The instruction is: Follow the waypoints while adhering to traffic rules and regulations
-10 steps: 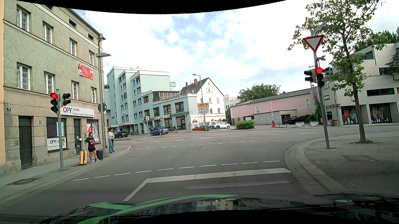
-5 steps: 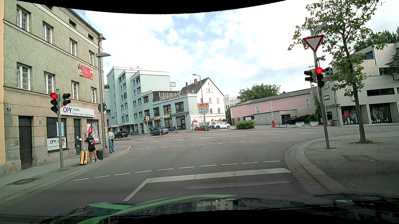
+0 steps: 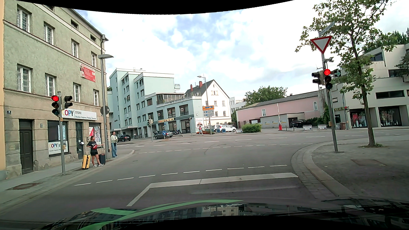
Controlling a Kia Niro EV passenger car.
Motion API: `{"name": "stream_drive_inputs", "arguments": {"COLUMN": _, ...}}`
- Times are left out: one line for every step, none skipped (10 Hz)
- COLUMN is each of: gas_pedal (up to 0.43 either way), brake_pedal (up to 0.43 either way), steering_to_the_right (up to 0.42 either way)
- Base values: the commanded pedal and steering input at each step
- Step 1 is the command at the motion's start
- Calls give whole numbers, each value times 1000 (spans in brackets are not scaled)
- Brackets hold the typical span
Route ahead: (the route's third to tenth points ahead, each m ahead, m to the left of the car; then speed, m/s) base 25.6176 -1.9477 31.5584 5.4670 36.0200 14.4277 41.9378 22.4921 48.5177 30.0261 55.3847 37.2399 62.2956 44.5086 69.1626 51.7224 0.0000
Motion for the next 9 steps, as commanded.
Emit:
{"name": "stream_drive_inputs", "arguments": {"gas_pedal": 0, "brake_pedal": 476, "steering_to_the_right": 8}}
{"name": "stream_drive_inputs", "arguments": {"gas_pedal": 0, "brake_pedal": 476, "steering_to_the_right": 8}}
{"name": "stream_drive_inputs", "arguments": {"gas_pedal": 0, "brake_pedal": 470, "steering_to_the_right": 8}}
{"name": "stream_drive_inputs", "arguments": {"gas_pedal": 0, "brake_pedal": 476, "steering_to_the_right": 7}}
{"name": "stream_drive_inputs", "arguments": {"gas_pedal": 0, "brake_pedal": 476, "steering_to_the_right": 8}}
{"name": "stream_drive_inputs", "arguments": {"gas_pedal": 0, "brake_pedal": 482, "steering_to_the_right": 8}}
{"name": "stream_drive_inputs", "arguments": {"gas_pedal": 0, "brake_pedal": 482, "steering_to_the_right": 7}}
{"name": "stream_drive_inputs", "arguments": {"gas_pedal": 0, "brake_pedal": 482, "steering_to_the_right": 8}}
{"name": "stream_drive_inputs", "arguments": {"gas_pedal": 0, "brake_pedal": 482, "steering_to_the_right": 7}}
